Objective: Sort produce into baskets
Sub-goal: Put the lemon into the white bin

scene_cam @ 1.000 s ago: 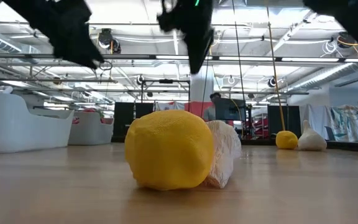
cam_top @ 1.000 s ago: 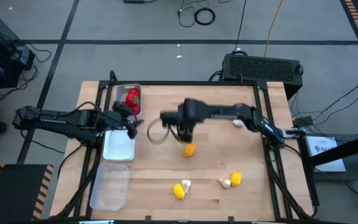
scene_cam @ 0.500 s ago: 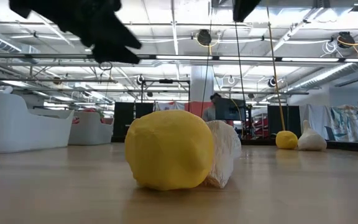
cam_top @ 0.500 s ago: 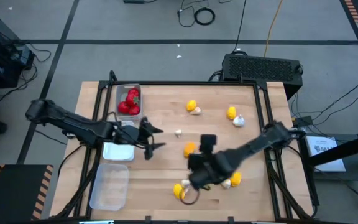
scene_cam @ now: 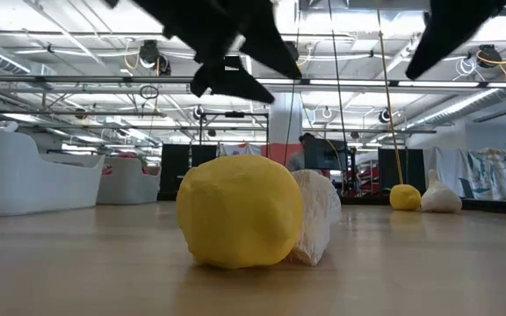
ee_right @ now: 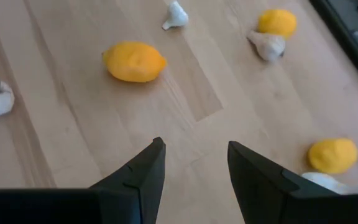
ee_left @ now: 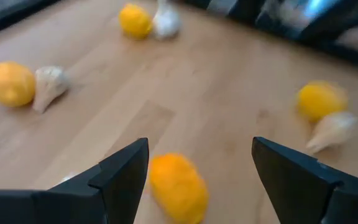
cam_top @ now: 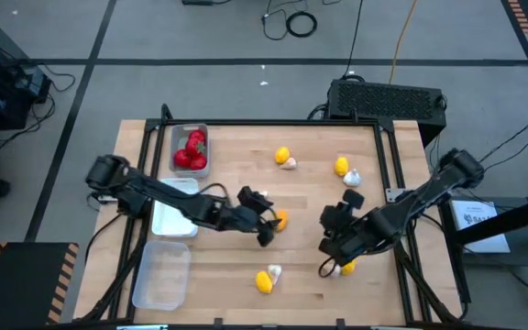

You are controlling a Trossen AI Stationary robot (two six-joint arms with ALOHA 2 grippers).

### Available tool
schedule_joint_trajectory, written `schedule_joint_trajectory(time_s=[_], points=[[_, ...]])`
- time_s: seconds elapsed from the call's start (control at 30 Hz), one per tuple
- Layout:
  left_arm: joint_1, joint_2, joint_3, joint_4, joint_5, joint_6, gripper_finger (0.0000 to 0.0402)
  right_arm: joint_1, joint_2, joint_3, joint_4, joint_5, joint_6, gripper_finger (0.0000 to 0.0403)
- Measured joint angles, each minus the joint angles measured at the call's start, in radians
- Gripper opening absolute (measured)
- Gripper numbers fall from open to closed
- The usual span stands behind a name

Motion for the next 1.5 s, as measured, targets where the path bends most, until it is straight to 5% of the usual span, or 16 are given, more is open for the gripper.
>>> schedule_joint_trajectory(time_s=[0.17,0.33,1.5], points=[[0.002,0.149,0.212,-0.252,-0.062,-0.027,0.0293,0.001,-0.071,-0.080,0.088,-0.001,-0.008,0.0164],[0.029,0.252,0.311,-0.309,-0.069,-0.050,0.0293,-0.001,-0.074,-0.085,0.107,0.001,-0.046,0.0164],[0.014,0.430,0.329,-0.332,-0.030,-0.154,0.0293,-0.001,-0.073,-0.085,0.194,-0.002,-0.110,0.0164]])
